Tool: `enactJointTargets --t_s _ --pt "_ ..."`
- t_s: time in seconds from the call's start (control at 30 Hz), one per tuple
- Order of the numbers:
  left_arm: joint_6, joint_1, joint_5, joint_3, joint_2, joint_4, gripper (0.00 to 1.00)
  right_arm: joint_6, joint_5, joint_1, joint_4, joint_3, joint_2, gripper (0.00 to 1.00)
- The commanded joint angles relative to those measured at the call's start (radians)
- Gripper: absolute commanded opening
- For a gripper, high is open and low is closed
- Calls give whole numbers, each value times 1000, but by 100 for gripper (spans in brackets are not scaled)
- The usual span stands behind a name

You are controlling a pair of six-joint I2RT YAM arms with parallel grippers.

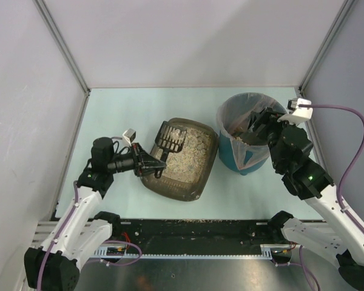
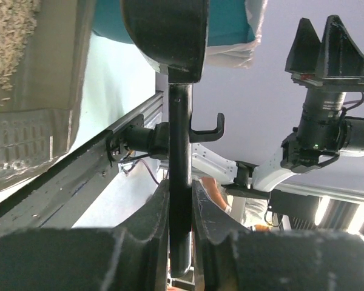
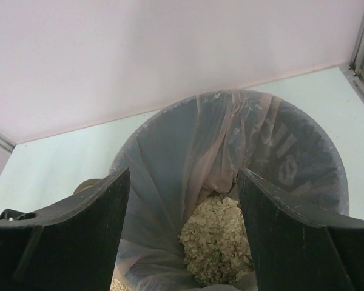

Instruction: Clean the litter box

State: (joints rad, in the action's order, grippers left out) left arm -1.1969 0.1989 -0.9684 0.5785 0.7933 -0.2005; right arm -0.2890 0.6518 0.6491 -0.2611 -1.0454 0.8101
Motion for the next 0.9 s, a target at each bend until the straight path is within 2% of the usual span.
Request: enactJointTargets --t_s 0.0,0.43,0.87 --pt "-56 54 49 116 10 32 0 40 45 4 57 -5 -19 76" --pt "-40 295 172 448 237 15 0 19 51 4 36 5 -38 77" --pt "57 453 237 714 480 -37 0 25 65 4 26 7 -57 77"
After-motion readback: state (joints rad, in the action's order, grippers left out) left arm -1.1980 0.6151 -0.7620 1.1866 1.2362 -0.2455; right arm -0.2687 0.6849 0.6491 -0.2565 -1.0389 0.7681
